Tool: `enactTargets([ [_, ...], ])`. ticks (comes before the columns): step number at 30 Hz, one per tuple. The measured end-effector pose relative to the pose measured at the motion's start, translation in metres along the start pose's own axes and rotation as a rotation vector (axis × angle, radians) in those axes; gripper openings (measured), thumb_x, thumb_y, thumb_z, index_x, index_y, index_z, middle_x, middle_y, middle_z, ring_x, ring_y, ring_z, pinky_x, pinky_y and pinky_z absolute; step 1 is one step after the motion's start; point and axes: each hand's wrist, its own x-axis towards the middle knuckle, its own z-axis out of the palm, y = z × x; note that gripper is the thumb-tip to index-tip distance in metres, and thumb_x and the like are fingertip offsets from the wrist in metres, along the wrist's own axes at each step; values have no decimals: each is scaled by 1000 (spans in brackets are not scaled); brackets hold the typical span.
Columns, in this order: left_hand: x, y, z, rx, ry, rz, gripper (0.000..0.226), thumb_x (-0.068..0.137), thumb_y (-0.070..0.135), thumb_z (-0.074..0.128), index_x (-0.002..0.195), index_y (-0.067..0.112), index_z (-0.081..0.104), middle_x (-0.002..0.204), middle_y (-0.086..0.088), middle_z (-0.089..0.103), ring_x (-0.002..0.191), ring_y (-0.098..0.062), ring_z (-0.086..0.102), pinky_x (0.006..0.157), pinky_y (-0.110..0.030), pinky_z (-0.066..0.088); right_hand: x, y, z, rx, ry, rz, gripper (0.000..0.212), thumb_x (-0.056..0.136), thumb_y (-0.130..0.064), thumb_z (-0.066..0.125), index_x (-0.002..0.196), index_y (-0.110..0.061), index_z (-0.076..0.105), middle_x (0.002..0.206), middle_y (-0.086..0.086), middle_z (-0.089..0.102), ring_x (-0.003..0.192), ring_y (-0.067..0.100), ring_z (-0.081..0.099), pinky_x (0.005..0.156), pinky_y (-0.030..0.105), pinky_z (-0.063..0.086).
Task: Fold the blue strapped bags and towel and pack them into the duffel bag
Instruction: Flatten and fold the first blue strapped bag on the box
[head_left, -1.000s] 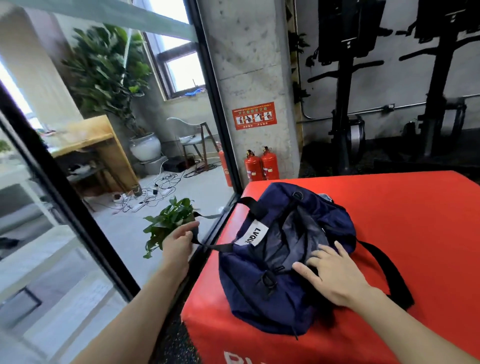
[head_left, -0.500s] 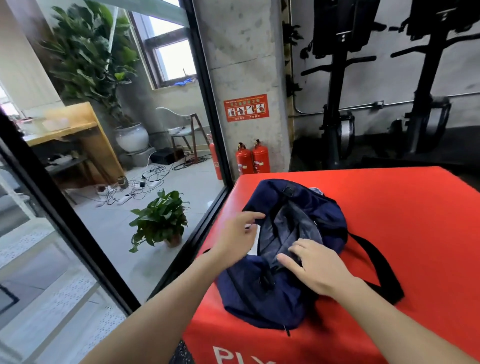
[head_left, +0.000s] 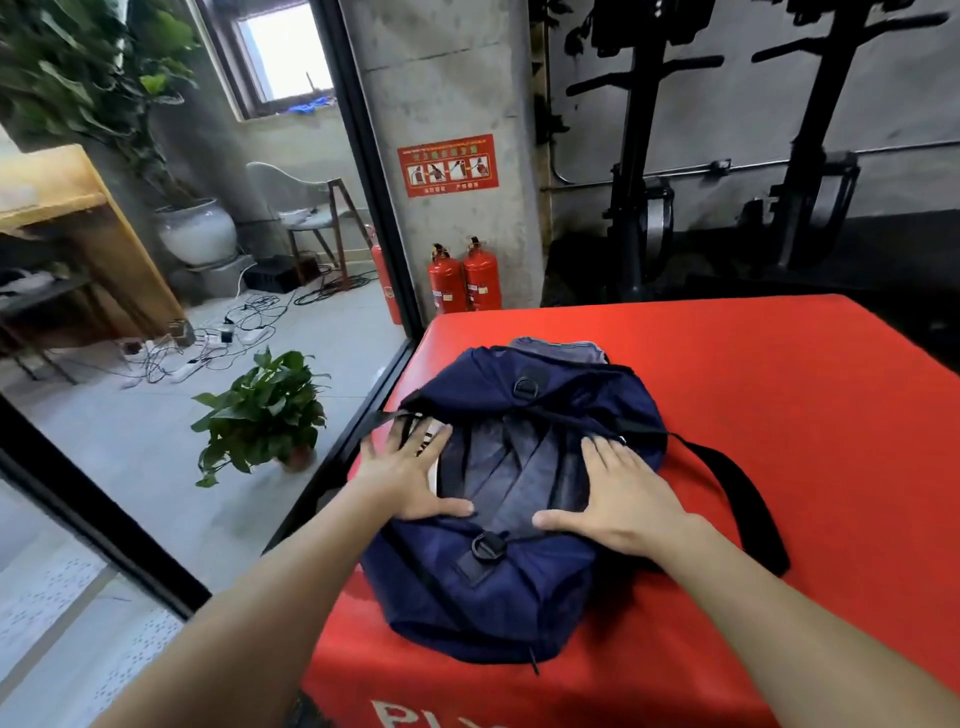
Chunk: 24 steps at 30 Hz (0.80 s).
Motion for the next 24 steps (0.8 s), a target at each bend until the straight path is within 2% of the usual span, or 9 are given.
enactTargets([
  [4, -2, 0, 1, 19, 58, 40, 123, 57, 104, 33, 155, 45, -12, 168, 4, -10, 154, -30, -11, 116, -67, 3, 0, -11, -8, 2, -6, -27, 140, 61, -102, 32, 160, -9, -1, 168, 9, -3, 155, 22, -3, 125, 35, -1],
  [6, -1, 11, -5, 19, 185, 71, 112, 65, 101, 27, 157, 43, 1, 167, -2, 10, 153, -30, 12, 115, -64, 10, 3, -18, -16, 47, 38, -73, 130, 70, -96, 37, 160, -10, 1, 168, 7, -4, 155, 19, -4, 124, 34, 2],
  [8, 3, 24, -11, 32, 382, 135, 97, 78, 91, 23, 157, 35, 20, 157, -3, 37, 139, -27, 41, 110, -54, 24, 13, -25, -21, 46, 94, -140, 119, 77, -90, 36, 160, -11, 5, 169, 5, -1, 155, 16, -3, 125, 34, 5],
  [10, 10, 39, -18, 37, 507, 259, 82, 89, 78, 26, 153, 27, 32, 146, -2, 50, 127, -26, 52, 103, -46, 35, 31, -27, -23, -24, 131, -174, 113, 78, -88, 29, 160, -13, 10, 169, 4, 4, 155, 18, 0, 126, 38, 6],
  [13, 35, 47, -23, -46, 383, 332, 69, 98, 59, 44, 157, 26, 26, 156, -8, 36, 139, -30, 38, 106, -46, 36, 58, -22, -28, -86, 134, -163, 112, 76, -89, 25, 160, -14, 16, 167, 8, 11, 154, 23, 7, 125, 40, 8],
  [15, 58, 39, -21, -12, 276, 318, 82, 93, 67, 48, 159, 30, 17, 164, -17, 17, 150, -33, 20, 119, -48, 25, 72, -17, -33, -80, 108, -165, 107, 82, -85, 36, 159, -14, 18, 167, 9, 13, 153, 25, 10, 125, 38, 8],
  [17, 76, 22, -14, 40, 198, 277, 100, 82, 82, 46, 160, 33, 6, 166, -20, 4, 153, -34, 7, 123, -50, 12, 85, -13, -37, -93, 72, -180, 106, 83, -83, 40, 159, -13, 19, 167, 8, 13, 153, 24, 11, 125, 36, 8],
  [20, 86, -8, -6, 69, 161, 226, 111, 72, 94, 38, 159, 37, 0, 166, -18, -3, 154, -33, 1, 125, -48, 3, 102, -12, -37, -110, 9, -179, 109, 81, -85, 39, 159, -12, 18, 167, 7, 12, 153, 22, 11, 124, 36, 8],
  [24, 85, -38, -10, 16, 142, 237, 118, 61, 101, 26, 158, 41, -4, 167, -16, -7, 154, -31, -5, 125, -45, -1, 113, -24, -30, -80, -37, -158, 117, 76, -91, 39, 160, -12, 15, 168, 6, 7, 155, 19, 5, 124, 35, 5],
])
